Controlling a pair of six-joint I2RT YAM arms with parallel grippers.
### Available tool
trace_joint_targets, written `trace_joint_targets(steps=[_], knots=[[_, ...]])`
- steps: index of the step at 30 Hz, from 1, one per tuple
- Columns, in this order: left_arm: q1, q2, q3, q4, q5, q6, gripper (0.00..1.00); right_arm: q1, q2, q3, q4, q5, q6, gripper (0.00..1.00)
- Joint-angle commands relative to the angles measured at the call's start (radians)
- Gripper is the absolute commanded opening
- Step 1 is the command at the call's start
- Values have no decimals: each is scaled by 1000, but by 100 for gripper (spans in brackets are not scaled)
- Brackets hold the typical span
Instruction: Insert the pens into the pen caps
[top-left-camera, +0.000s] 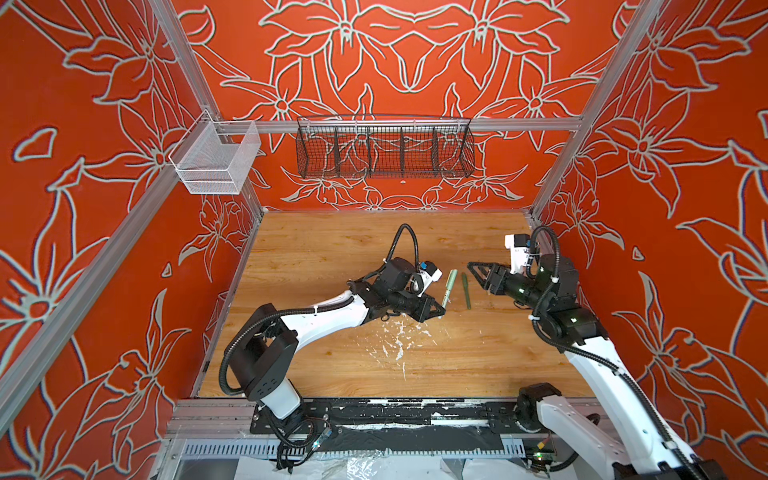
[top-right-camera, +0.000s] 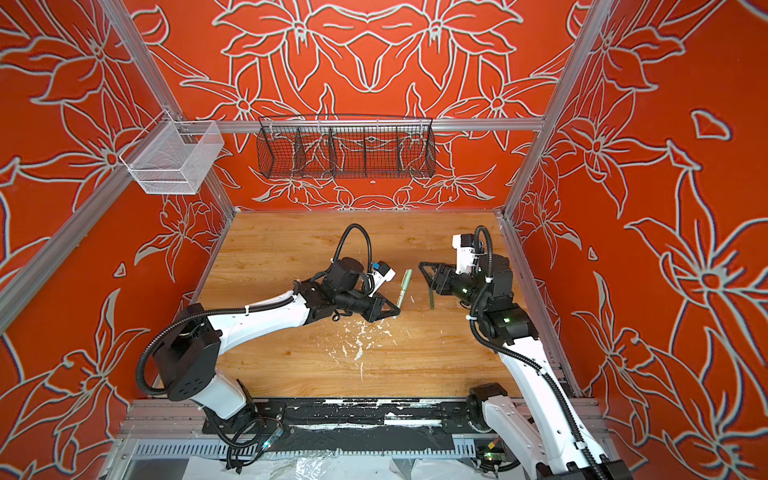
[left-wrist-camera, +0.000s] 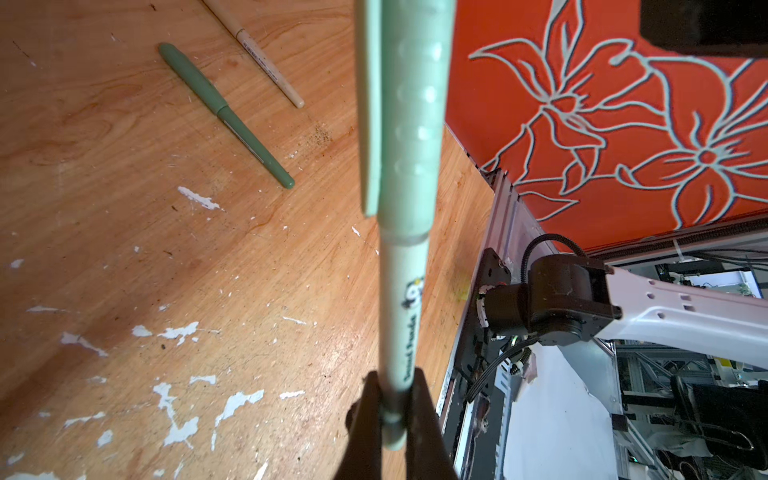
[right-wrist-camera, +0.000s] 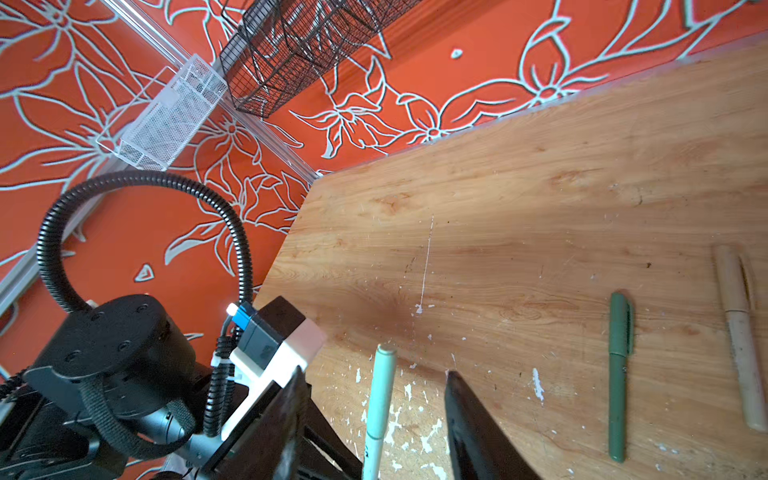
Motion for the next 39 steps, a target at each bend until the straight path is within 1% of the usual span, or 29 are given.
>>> trace_joint_targets(steps=[1, 4, 7, 13, 28, 31, 35, 39], knots=[[-2, -48, -17, 14, -2, 21, 0, -15, 47, 27, -12, -143, -17, 55], [-2, -55, -23, 13, -4, 24, 0, -14, 80, 7, 66, -223, 10, 56], [-1, -50, -18, 11, -1, 24, 0, -9, 85, -3, 93, -264, 7, 55], [-3, -36, -2, 18, 10, 23, 0, 14, 90, -12, 69, -234, -18, 54], [-11, -44, 4, 3, 7, 28, 0, 86, 193, 13, 96, -191, -45, 48], [-11, -42, 8, 0, 7, 32, 0, 91, 199, 14, 102, -185, -45, 42], [-12, -38, 13, -8, 3, 33, 0, 91, 199, 14, 111, -180, -40, 24], [-12, -28, 28, -35, -19, 36, 0, 92, 208, 16, 110, -185, -38, 11]])
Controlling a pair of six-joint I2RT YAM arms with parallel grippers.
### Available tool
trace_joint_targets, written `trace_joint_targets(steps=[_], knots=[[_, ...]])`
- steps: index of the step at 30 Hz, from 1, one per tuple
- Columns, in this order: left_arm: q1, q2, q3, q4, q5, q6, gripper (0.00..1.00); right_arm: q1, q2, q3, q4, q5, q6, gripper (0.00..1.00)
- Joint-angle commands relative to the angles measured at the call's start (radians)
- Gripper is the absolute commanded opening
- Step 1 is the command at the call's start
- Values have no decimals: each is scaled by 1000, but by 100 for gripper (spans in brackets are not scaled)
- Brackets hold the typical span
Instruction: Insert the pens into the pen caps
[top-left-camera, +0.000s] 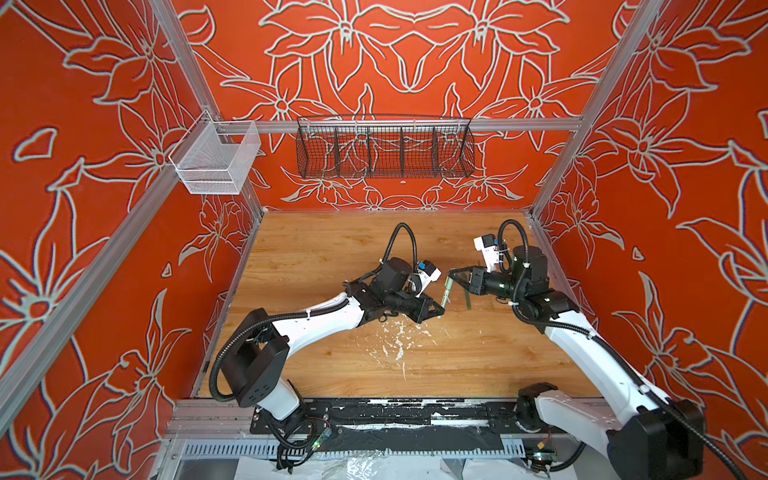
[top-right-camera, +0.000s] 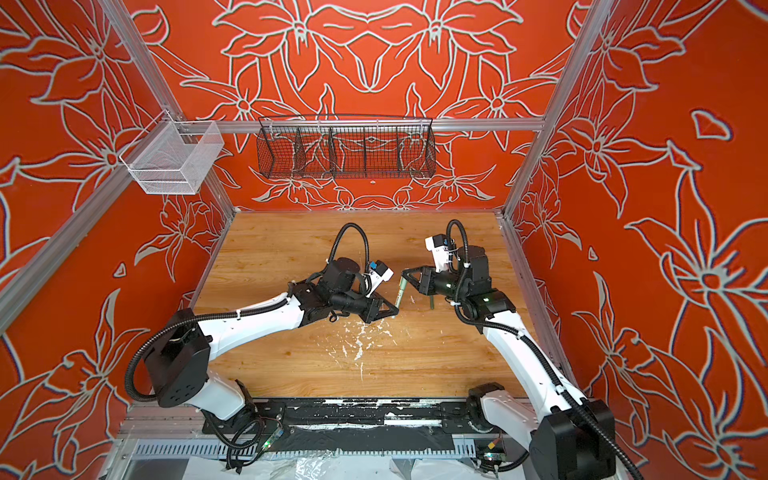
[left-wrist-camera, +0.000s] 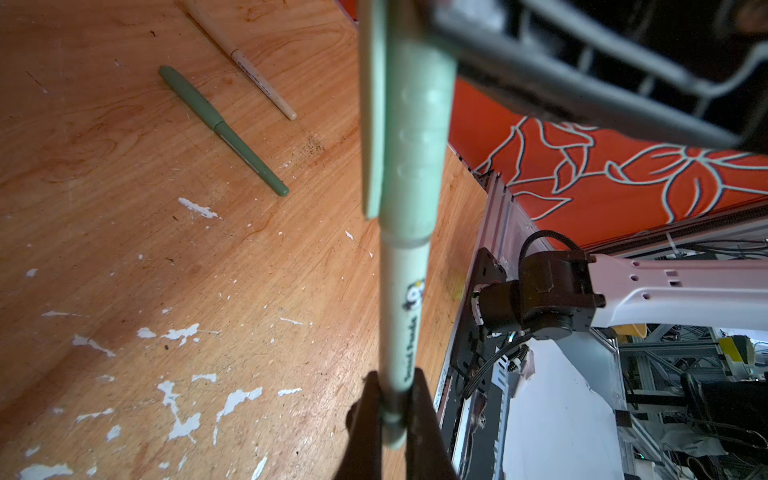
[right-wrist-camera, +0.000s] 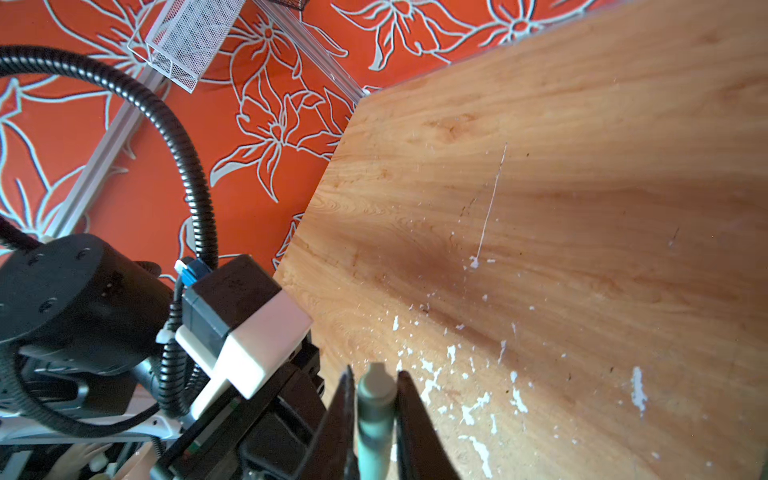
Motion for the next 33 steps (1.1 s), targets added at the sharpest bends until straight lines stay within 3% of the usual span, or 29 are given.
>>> trace_joint_targets(steps=[1, 4, 13, 23, 33], knots=[[-7, 5, 35, -27, -13, 22, 0, 8, 8, 18, 24, -5, -11, 8], [-8, 9, 53, -52, -40, 24, 0, 8, 14, 19, 17, -15, -15, 0], [10, 20, 160, -82, -199, 17, 0, 19, -19, -13, -17, 11, -37, 0], [81, 118, 405, 0, -80, 50, 0, 52, -68, -104, 10, 69, 28, 0], [184, 122, 442, 120, -50, -8, 0, 98, -88, -179, 3, 103, 57, 0]])
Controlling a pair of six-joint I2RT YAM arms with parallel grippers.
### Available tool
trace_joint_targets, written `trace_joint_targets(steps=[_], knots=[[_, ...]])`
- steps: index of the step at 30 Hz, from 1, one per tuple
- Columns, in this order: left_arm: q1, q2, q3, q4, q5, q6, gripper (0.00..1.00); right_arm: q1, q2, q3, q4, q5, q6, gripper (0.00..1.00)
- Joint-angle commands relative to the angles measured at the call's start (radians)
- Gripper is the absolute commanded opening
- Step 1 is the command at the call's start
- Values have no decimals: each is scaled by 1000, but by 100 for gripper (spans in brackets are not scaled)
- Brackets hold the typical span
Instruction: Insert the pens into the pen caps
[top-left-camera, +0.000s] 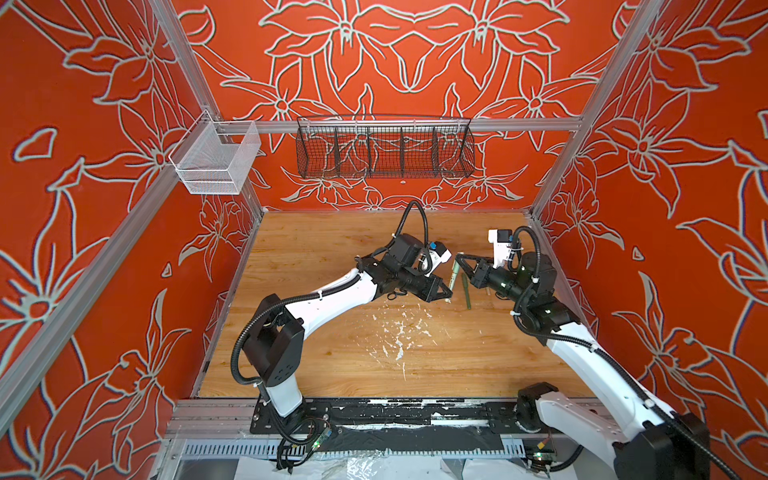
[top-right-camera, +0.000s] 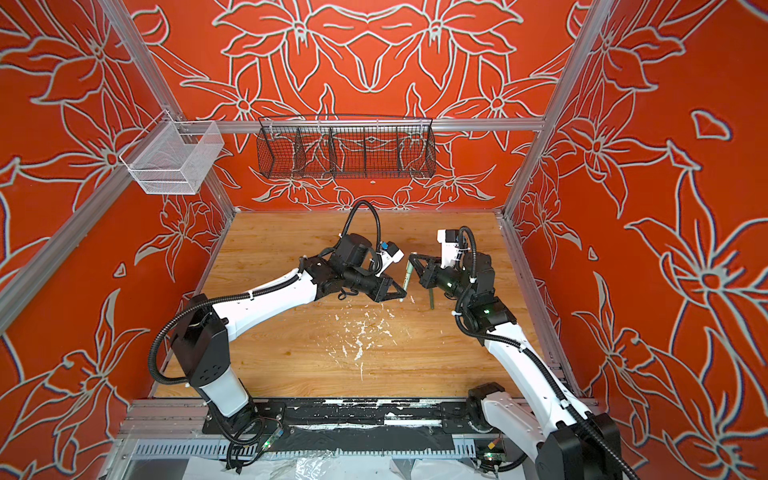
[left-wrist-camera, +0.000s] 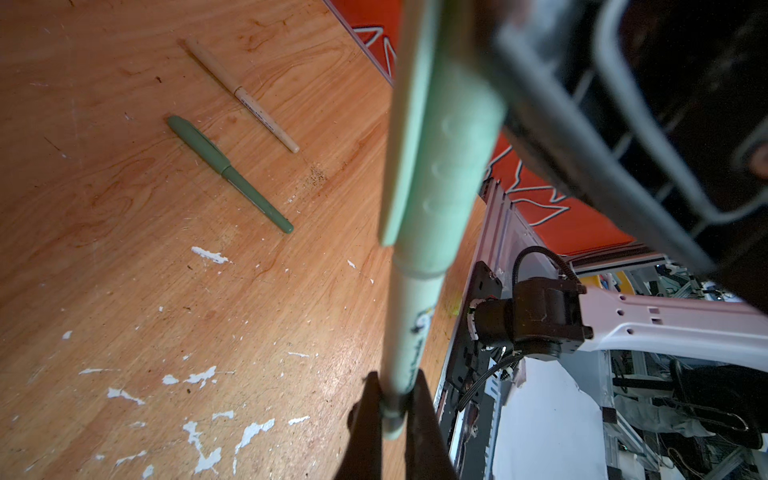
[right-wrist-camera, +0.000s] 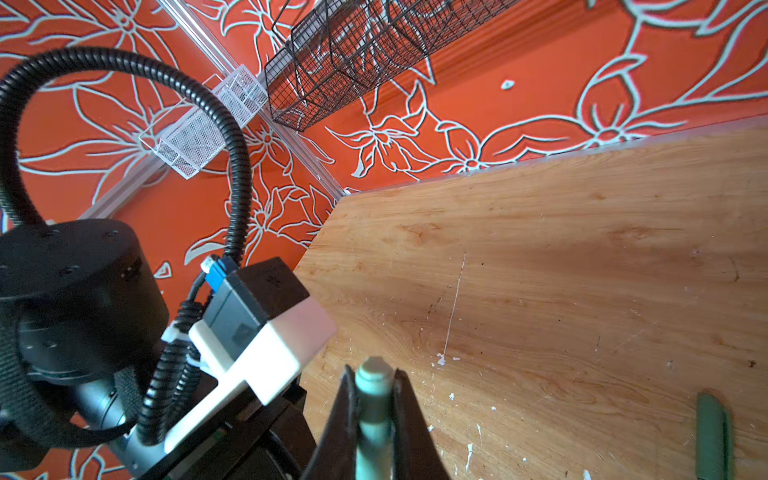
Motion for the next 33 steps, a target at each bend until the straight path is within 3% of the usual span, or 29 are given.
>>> trace_joint_targets(steps=[1, 8, 13, 14, 17, 19, 24, 33], knots=[[123, -34, 115, 365, -97, -78, 0, 59, -4, -81, -261, -139, 14, 0], [131, -15, 160, 405, -53, -99, 0, 83, 14, -110, -216, -87, 76, 0], [128, -80, 82, 261, 9, -52, 0, 54, 24, -31, -254, -7, 74, 0], [122, -114, 24, 241, -1, -37, 5, 43, 27, -19, -240, -9, 79, 0], [68, -216, -172, 223, -75, 10, 44, 17, 36, -10, -153, -36, 110, 0], [10, -260, -283, 248, -149, 6, 54, 11, 51, -13, -84, -67, 148, 0], [-61, -282, -453, 372, -219, -60, 58, 10, 85, -9, -8, -125, 194, 0], [-88, -174, -427, 417, -197, -85, 57, 11, 39, -20, -26, -126, 190, 0]])
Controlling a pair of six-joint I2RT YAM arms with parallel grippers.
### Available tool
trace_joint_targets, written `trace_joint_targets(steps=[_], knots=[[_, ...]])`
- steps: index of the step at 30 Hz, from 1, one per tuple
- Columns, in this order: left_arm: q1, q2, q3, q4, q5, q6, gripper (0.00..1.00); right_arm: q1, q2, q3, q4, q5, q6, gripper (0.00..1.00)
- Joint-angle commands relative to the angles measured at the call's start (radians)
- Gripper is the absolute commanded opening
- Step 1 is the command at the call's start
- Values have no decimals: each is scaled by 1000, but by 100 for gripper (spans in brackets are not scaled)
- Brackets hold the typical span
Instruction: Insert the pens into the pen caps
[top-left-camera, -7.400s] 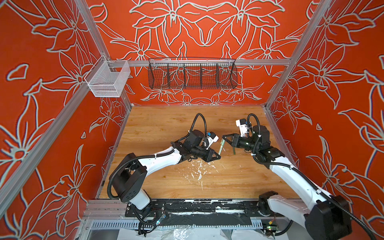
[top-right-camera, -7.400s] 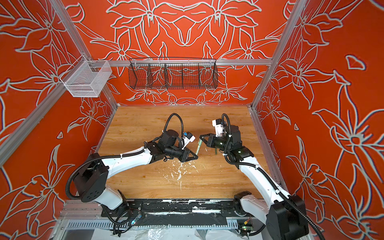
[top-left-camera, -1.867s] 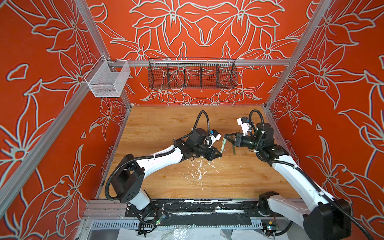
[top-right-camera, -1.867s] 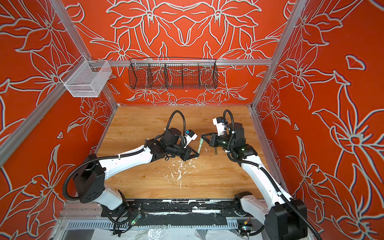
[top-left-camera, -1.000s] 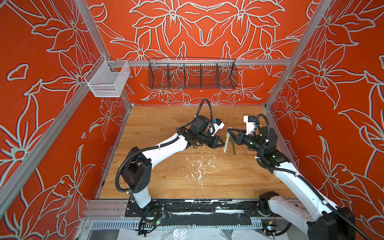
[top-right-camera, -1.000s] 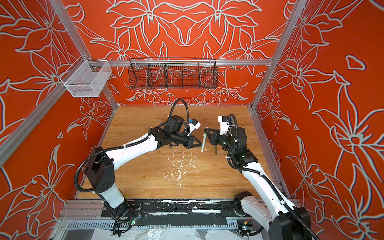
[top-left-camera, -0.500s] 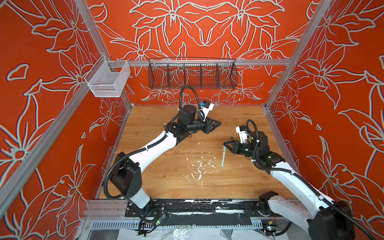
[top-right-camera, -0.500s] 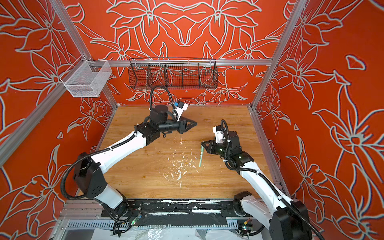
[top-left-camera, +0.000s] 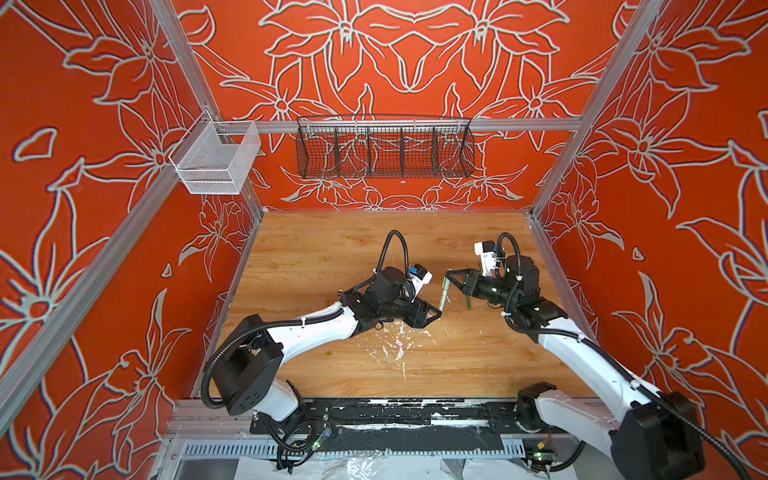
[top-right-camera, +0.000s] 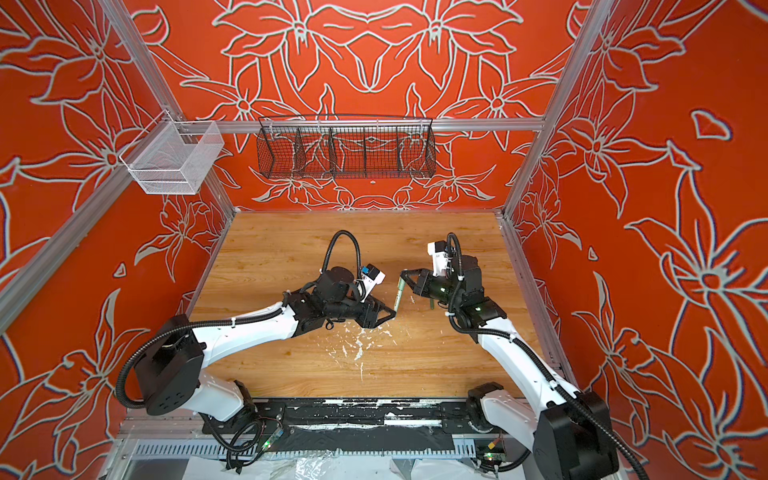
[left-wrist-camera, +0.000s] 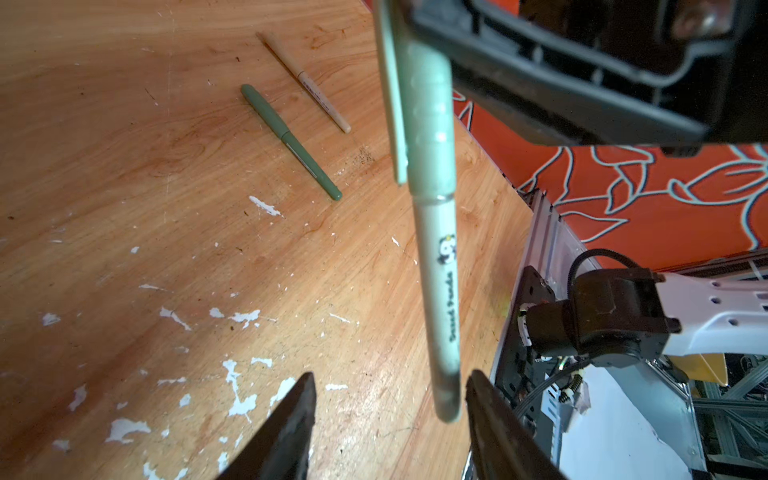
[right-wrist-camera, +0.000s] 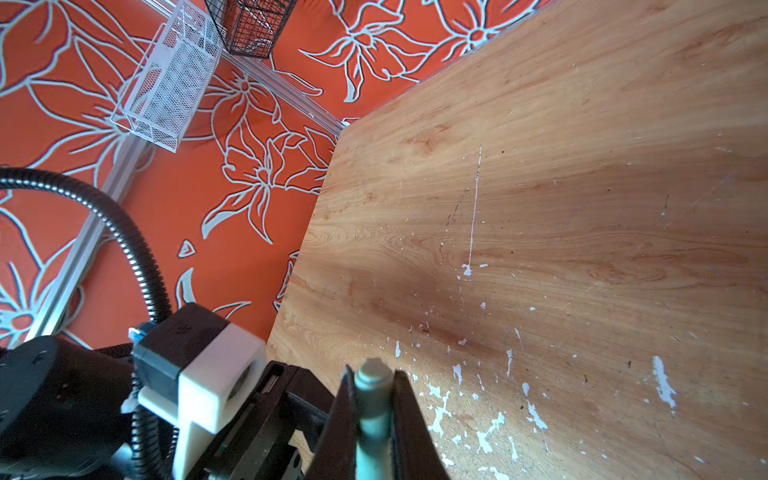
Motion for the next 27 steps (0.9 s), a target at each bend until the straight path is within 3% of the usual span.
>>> trace_joint_targets(steps=[1, 8, 12, 20, 27], knots=[[-9, 32, 35, 63, 25, -19, 57, -1, -38, 8, 24, -15, 21, 0], [-14, 48, 33, 127, 91, -77, 50, -1, -59, -16, 34, 1, 21, 0], [-14, 63, 52, 102, 96, -85, 28, -2, -56, -20, 50, 1, 26, 0], [-14, 85, 99, 64, 82, -109, 0, -2, -67, -21, 51, 14, 14, 0], [-1, 109, 217, -37, -4, -121, 0, 6, -90, -27, 1, -19, -72, 0]])
